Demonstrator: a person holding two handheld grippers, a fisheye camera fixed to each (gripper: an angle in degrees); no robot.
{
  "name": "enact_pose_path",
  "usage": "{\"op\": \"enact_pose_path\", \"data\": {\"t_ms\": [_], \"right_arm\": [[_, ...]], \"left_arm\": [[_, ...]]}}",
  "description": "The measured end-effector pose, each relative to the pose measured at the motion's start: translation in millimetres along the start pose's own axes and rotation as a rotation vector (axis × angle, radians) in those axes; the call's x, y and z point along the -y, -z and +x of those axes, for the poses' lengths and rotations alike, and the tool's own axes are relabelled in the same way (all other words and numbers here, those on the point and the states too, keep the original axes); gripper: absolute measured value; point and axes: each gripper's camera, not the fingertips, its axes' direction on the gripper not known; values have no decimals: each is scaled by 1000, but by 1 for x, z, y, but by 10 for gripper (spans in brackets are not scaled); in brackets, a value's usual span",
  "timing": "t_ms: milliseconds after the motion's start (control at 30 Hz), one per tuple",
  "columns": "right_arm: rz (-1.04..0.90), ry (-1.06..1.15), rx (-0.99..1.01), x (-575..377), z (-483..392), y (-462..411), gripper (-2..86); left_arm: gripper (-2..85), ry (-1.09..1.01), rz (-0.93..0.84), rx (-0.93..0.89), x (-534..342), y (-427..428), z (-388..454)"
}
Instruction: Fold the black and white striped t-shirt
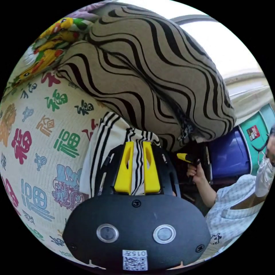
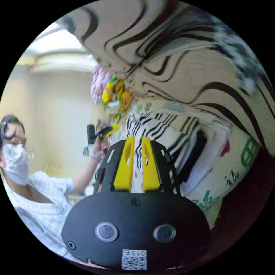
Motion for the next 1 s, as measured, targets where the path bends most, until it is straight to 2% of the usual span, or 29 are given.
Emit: {"op": "enact_pose_path", "data": {"t_ms": [67, 100, 133, 167, 200, 267, 367, 467, 500, 600, 667, 700, 800, 900, 1000], "right_arm": [[-234, 159, -8, 4, -31, -65, 41], [-272, 184, -25, 4, -35, -81, 38], [-319, 207, -133, 3, -39, -111, 26], [-319, 179, -294, 2, -37, -134, 9], [-298, 169, -370, 2, -37, -141, 7], [-144, 94, -511, -6, -41, -151, -1], [-72, 110, -438, -30, -56, -163, -5], [-217, 192, -281, -62, -73, -210, -5], [-246, 198, -292, -68, -74, -223, -6], [-308, 189, -533, -99, -70, -287, -6], [-320, 148, -529, -121, -65, -328, -6], [-314, 153, -529, -127, -66, -336, -6], [-274, 152, -544, -160, -79, -371, -6], [-244, 208, -519, -201, -104, -398, -5], [-292, 278, -406, -255, -135, -440, -5]], "left_arm": [[56, -75, -141, -10, -1, -24, 18], [55, -76, -156, -7, -1, -29, 20], [41, -74, -173, 7, 0, -38, 22], [29, -53, -175, 75, 0, -42, 22], [25, -30, -165, 111, -1, -41, 20], [30, 51, -90, 129, -10, -26, 18], [51, 26, -8, 103, -37, 7, 38], [61, -71, -42, 60, -73, 36, 66], [61, -79, -53, 80, -82, 41, 70], [40, -92, -65, 252, -125, 62, 82], [18, -99, -105, 401, -153, 71, 83], [18, -111, -104, 413, -161, 74, 83], [56, -5, -52, 342, -196, 104, 87], [75, 46, 152, 197, -263, 169, 108], [76, 148, 262, 163, -366, 233, 118]]}}
